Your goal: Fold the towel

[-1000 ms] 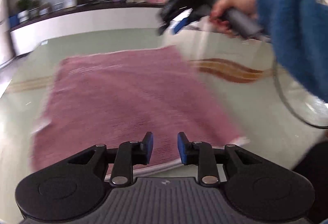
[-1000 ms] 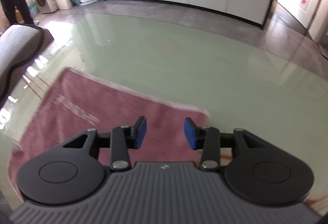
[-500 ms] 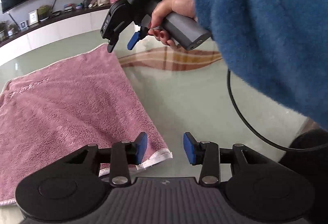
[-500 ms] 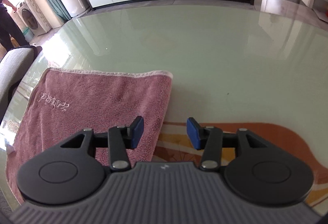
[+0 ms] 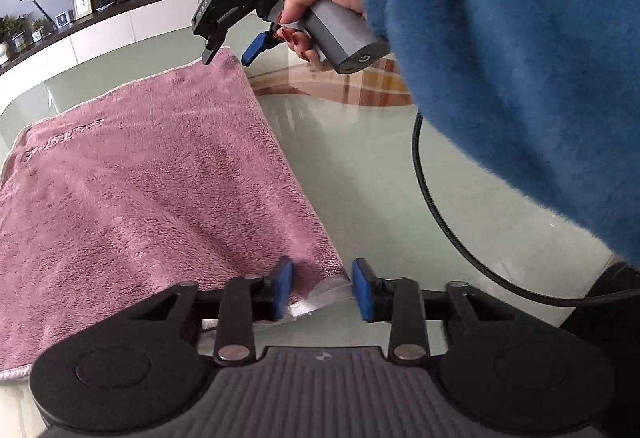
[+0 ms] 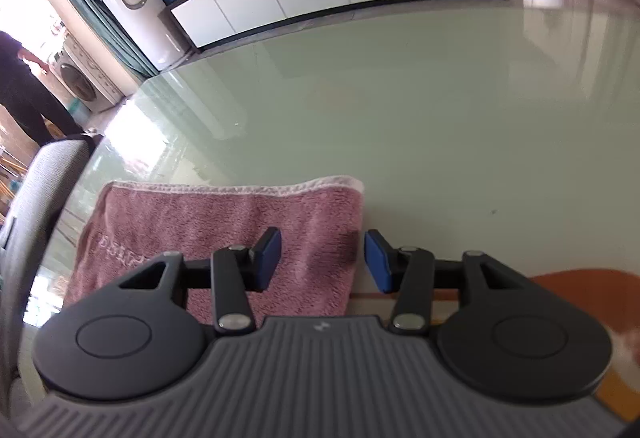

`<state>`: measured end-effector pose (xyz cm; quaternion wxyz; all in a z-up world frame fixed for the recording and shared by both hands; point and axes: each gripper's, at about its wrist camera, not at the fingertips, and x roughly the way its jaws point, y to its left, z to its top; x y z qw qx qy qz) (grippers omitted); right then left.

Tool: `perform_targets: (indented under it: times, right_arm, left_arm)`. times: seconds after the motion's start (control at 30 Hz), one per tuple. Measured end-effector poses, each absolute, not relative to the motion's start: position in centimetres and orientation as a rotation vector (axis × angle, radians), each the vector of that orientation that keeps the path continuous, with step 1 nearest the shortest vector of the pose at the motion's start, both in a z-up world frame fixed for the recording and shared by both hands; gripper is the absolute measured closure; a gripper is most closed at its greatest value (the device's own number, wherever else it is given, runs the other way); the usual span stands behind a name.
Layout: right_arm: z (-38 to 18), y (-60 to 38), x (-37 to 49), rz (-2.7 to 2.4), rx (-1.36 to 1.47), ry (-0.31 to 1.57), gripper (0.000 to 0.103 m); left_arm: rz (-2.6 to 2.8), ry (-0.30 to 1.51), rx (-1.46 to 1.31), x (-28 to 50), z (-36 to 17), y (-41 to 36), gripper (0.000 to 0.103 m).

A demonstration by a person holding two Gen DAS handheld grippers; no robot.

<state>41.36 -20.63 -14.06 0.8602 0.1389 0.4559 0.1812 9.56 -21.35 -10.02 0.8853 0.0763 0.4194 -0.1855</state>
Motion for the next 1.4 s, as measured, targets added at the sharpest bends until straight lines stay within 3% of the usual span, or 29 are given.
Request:
perform_targets:
  times: [0.03, 0.07, 0.13, 0.47, 0.83, 1.07, 1.17, 1.3, 1.4]
  right_arm:
    - [-14.1, -20.7, 41.4, 0.383, 0.294, 0.957, 0.082]
    - [-14.2, -20.7, 41.5, 0.383, 0.293, 0.959, 0.088]
    - [-14.3, -20.9, 41.4, 0.387, 0.285, 0.960, 0.094]
    - [-12.5, -25.4, 39.4, 0.330, 0.172, 0.937, 0.096]
    - [-12.6, -37.2, 36.8, 0.123, 0.154, 0.932, 0.095]
    - [-13.4, -38.4, 36.7, 0.128, 0.164, 0.920, 0.095]
    - [-13.6, -38.1, 36.7, 0.129, 0.155, 0.916, 0.094]
    - [-13.6, -38.1, 36.2, 0.120, 0.160, 0.902, 0.067]
    - [-13.8, -38.4, 36.2, 0.119, 0.170, 0.895, 0.067]
  left_arm:
    - [-0.388, 0.876, 0.154, 9.4, -10.0, -21.2, 0.078]
    - [-0.391, 0.878, 0.149, 9.3, -9.9, -21.1, 0.081]
    - [-0.410, 0.888, 0.136, 9.3, -9.8, -20.8, 0.086]
    - [-0.564, 0.912, 0.119, 9.1, -10.0, -24.3, 0.089]
    - [-0.710, 0.900, 0.151, 8.7, -10.3, -30.4, 0.089]
    - [-0.712, 0.912, 0.142, 9.2, -10.6, -31.2, 0.089]
    - [-0.704, 0.922, 0.127, 9.3, -10.7, -30.8, 0.087]
    - [-0.698, 0.917, 0.101, 8.0, -9.5, -30.1, 0.081]
    - [-0.684, 0.891, 0.097, 7.5, -8.0, -28.8, 0.074]
